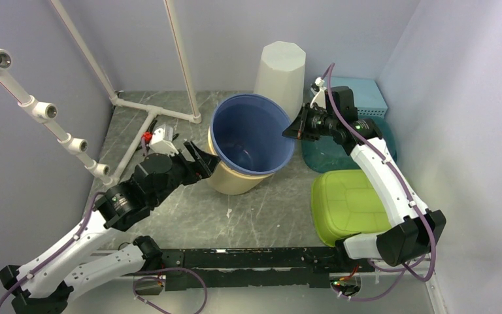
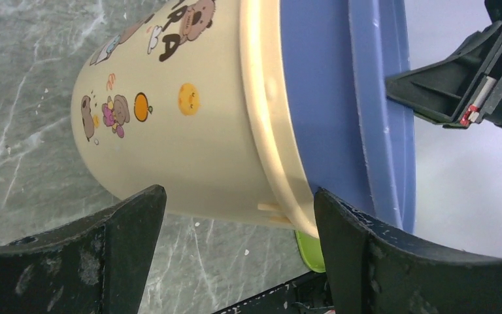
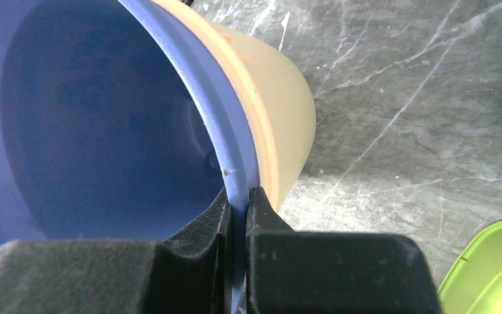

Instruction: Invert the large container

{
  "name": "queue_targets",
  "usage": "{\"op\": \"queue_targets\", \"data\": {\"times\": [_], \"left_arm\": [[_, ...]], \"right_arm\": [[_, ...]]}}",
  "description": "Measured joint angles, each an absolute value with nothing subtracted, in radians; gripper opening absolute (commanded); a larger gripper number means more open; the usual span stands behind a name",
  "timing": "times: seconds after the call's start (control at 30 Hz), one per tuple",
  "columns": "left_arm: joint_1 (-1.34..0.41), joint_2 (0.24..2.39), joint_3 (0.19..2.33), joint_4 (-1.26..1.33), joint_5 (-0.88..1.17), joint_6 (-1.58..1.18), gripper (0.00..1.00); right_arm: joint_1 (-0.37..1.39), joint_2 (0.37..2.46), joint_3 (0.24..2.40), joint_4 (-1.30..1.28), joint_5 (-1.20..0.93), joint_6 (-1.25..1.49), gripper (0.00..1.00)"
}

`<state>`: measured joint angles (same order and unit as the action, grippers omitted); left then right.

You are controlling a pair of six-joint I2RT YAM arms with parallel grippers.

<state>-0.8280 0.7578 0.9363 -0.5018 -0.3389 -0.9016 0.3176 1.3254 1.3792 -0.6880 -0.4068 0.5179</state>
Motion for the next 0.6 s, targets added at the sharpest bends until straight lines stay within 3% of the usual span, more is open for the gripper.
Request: {"op": "queue_targets", "data": {"times": [0.6], "left_arm": [[-0.822, 0.833, 0.943, -0.557, -0.342, -0.941, 0.91]], "right_arm": [[0.299, 1.374, 1.527, -0.819, -0.451, 0.311, 0.00]]}}
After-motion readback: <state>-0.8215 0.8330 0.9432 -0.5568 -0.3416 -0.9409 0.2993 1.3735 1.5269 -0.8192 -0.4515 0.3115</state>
